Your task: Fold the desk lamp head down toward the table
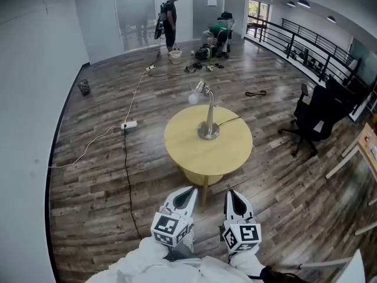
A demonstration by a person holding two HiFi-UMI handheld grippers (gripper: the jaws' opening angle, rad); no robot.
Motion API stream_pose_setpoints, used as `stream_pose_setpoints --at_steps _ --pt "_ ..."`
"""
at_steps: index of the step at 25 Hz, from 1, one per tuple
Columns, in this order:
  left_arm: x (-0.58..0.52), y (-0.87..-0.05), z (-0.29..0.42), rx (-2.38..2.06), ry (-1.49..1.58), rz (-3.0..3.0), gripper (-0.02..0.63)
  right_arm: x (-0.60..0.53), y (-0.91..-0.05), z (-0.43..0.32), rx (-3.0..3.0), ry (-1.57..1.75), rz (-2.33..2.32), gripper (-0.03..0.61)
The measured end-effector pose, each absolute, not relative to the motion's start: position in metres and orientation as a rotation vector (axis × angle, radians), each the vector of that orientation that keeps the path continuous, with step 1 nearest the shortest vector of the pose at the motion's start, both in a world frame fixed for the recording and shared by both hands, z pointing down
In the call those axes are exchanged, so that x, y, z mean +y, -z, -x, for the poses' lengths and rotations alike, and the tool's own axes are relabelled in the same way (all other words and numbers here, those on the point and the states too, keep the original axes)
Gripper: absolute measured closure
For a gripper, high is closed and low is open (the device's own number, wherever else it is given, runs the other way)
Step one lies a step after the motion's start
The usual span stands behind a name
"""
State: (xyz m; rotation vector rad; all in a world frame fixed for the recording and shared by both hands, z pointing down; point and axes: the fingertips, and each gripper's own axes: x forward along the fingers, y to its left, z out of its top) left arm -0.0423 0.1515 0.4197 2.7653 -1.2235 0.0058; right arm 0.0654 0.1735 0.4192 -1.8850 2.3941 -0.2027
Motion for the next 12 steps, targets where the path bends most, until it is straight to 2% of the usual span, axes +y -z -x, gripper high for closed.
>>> stream_pose_setpoints --at_steps 12 --pt "0.013 -0.421 0.035 -1.178 -0.022 -2.771 0.614 0.035 -0.42 -0.077 2.353 0.224 1.922 0.568"
